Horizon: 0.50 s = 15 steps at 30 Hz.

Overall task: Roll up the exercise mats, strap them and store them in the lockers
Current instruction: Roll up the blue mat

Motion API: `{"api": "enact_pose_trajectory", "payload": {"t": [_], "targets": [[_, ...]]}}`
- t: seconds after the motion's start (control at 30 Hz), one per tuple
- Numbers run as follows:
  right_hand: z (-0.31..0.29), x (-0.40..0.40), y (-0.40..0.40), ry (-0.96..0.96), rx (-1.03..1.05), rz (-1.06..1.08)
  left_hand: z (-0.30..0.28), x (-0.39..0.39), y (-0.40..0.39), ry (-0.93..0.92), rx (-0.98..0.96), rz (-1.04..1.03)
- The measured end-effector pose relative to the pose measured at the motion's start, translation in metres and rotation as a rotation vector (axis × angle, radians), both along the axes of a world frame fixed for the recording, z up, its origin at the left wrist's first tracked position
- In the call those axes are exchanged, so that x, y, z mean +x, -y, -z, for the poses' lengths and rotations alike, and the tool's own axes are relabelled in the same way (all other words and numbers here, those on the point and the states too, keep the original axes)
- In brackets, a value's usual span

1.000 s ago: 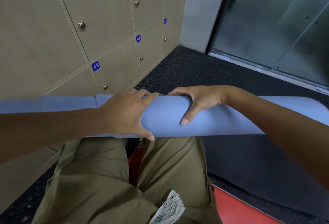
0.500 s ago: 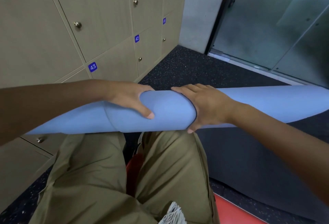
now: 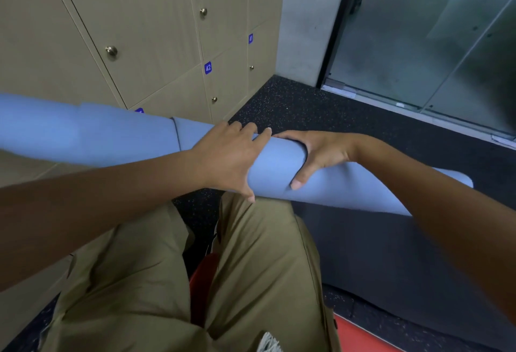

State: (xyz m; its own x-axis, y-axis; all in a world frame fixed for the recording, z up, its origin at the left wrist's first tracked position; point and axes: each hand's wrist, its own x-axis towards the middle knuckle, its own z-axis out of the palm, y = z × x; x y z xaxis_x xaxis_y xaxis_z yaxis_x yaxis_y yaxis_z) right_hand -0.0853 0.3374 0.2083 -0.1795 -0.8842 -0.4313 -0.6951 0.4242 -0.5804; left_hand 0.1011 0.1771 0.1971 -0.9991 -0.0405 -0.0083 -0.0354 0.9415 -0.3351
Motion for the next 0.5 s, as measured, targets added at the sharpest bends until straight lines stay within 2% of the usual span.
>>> {"api": "enact_pose_trajectory", "payload": {"t": [0.13, 0.3, 0.37, 0.43, 0.5], "targets": [[0.008, -0.006, -0.019, -0.136, -0.177, 0.159, -0.003, -0.02, 0.007, 0.021, 0.071, -0.028], [0.026, -0.007, -0.037, -0.641, -0.495, 0.359, -0.006, -0.042, 0.017, 0.05, 0.337, -0.168], [0.029, -0.005, -0.037, -0.767, -0.608, 0.433, -0.008, -0.053, 0.019, 0.038, 0.406, -0.201], [0.029, -0.004, -0.034, -0.807, -0.657, 0.58, -0.015, -0.063, 0.021, 0.008, 0.467, -0.217], [0.023, -0.002, -0.028, -0.742, -0.698, 0.773, -0.025, -0.072, 0.024, -0.03, 0.509, -0.23]]}}
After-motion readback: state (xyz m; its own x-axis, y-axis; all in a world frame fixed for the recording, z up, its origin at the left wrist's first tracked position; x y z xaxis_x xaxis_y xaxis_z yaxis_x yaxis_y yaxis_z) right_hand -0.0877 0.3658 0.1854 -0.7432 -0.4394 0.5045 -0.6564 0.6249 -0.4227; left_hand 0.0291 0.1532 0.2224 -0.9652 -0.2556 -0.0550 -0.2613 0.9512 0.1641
